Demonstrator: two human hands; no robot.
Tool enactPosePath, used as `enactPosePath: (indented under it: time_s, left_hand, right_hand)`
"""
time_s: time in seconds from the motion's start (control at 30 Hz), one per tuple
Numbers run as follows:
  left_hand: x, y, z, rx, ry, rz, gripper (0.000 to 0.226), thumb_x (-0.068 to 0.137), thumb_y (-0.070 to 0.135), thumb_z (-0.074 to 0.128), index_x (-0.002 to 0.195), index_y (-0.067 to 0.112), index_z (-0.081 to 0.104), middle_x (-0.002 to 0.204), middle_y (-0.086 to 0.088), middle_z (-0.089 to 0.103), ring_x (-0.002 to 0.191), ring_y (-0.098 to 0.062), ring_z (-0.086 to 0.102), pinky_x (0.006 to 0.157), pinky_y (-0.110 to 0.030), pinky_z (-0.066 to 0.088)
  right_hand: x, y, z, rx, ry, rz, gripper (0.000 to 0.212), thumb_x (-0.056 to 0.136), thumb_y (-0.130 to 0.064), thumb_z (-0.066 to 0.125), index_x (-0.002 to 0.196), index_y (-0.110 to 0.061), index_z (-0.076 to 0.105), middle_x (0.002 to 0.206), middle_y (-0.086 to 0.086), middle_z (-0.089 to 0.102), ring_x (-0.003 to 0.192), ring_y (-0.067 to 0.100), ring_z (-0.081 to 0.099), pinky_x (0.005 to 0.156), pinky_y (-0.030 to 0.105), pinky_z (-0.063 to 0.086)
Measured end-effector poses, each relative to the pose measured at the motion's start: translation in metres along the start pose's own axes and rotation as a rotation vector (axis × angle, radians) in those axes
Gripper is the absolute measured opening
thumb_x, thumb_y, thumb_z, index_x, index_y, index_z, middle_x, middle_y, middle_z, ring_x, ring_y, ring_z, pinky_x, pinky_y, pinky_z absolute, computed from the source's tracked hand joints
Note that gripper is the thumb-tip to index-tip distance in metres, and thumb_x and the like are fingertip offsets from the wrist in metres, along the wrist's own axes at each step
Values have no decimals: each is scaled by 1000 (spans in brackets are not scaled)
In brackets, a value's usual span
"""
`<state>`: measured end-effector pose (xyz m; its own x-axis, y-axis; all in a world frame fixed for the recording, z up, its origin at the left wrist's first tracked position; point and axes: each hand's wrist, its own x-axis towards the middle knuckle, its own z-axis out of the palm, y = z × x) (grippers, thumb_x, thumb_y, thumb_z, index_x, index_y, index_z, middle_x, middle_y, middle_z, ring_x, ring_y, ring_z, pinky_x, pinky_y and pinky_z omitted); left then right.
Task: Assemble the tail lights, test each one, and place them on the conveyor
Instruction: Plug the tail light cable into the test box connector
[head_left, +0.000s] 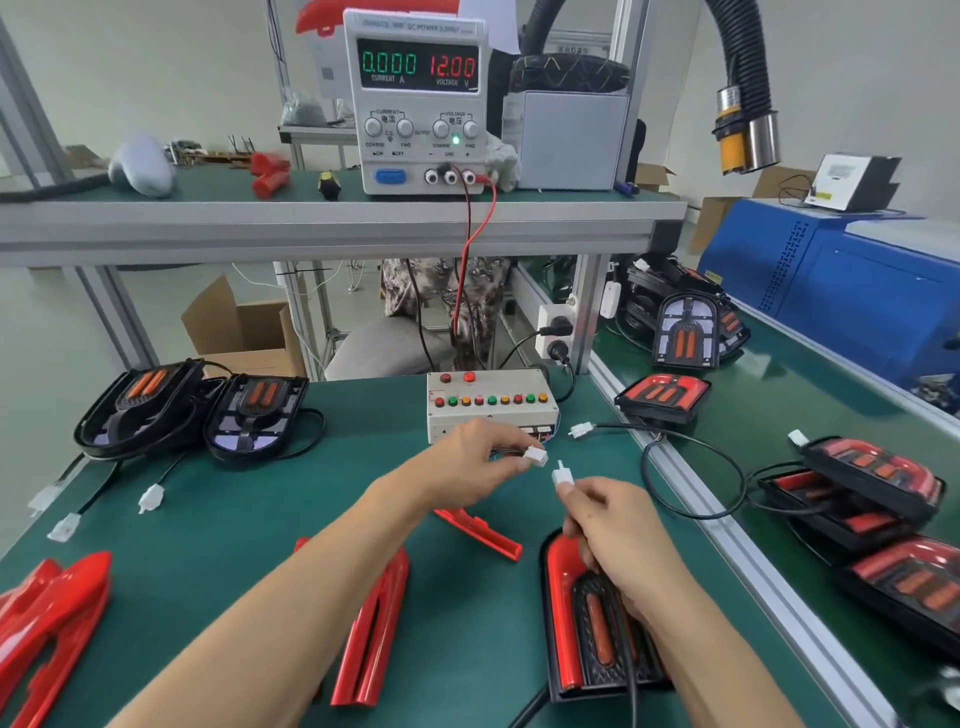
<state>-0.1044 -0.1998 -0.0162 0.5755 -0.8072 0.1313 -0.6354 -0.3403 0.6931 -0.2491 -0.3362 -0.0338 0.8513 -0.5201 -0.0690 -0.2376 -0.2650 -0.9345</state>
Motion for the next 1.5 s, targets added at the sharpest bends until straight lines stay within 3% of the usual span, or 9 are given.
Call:
enactPosePath:
  time_s: [0.1, 0.23, 0.57, 0.67, 0.9, 1.13, 1.3, 1.4, 1.5]
  left_hand:
    - [-3, -2, -9, 80, -40, 16, 26, 101, 21, 59, 123, 26, 71, 111, 11, 70, 92, 6, 57, 87, -14, 43]
    - [-7, -4, -8, 70, -6, 59, 28, 99, 18, 60, 124, 25, 71, 115, 14, 68, 98, 11, 56, 87, -4, 39]
    - [-11, 1, -5, 106, -35, 85, 28, 98, 13, 62, 123, 20, 73, 99, 14, 62, 97, -3, 57, 92, -17, 42]
    - [-11, 5, -4, 121, -48, 76, 32, 96, 7, 62, 124, 17, 73, 95, 17, 58, 96, -3, 55, 89, -9, 39]
    - [-17, 12, 3, 118, -6, 118, 34, 90, 1, 61, 117, 16, 76, 94, -5, 66, 90, -14, 58, 85, -27, 44]
    - [-17, 12, 7, 104, -22, 94, 30, 89, 6, 64, 112, 20, 77, 93, -4, 66, 90, -14, 59, 86, -32, 47]
    - [-12, 8, 4, 54, 18, 74, 28, 88, 9, 70, 110, 24, 78, 86, 14, 63, 85, -2, 59, 86, -22, 46]
    - [-14, 0, 2, 68, 49, 62, 29, 86, 5, 67, 107, 23, 79, 93, 7, 67, 91, -6, 61, 89, -24, 48]
    - [-15, -9, -1, 160, 12, 61, 29, 87, 6, 63, 105, 22, 78, 99, 1, 68, 96, -14, 61, 93, -34, 48]
  right_hand:
    - [5, -9, 1, -157, -10, -98, 18, 101, -31, 60, 87, -23, 69, 56, -3, 66, 38, 9, 45, 47, 23, 37]
    - [9, -13, -3, -340, -25, -181, 14, 99, -37, 60, 89, -33, 69, 60, -5, 68, 41, 2, 50, 50, 24, 38]
    - [14, -6, -5, -353, -141, -175, 13, 99, -41, 61, 91, -35, 69, 58, -6, 66, 38, 5, 49, 47, 21, 40]
    - [14, -6, -5, -368, -157, -194, 21, 100, -44, 60, 86, -30, 69, 59, -6, 67, 37, 8, 50, 42, 18, 37]
    - [14, -8, 0, -399, -158, -212, 28, 103, -35, 56, 78, -25, 65, 65, -10, 72, 37, 5, 52, 41, 15, 37]
    - [14, -4, 3, -307, -163, -178, 28, 102, -36, 58, 79, -22, 67, 65, -5, 73, 39, 7, 55, 44, 21, 41]
    - [12, -13, -19, -293, -126, -156, 39, 100, -55, 51, 80, -28, 72, 71, -8, 75, 49, 9, 67, 52, 23, 48]
    - [-4, 4, -51, -405, 97, -109, 53, 97, -64, 41, 76, -25, 69, 64, -7, 70, 55, 6, 66, 58, 29, 49]
    - [-34, 32, -72, -540, 51, 71, 65, 83, -79, 31, 78, -26, 69, 67, -12, 69, 67, 1, 65, 58, 20, 44]
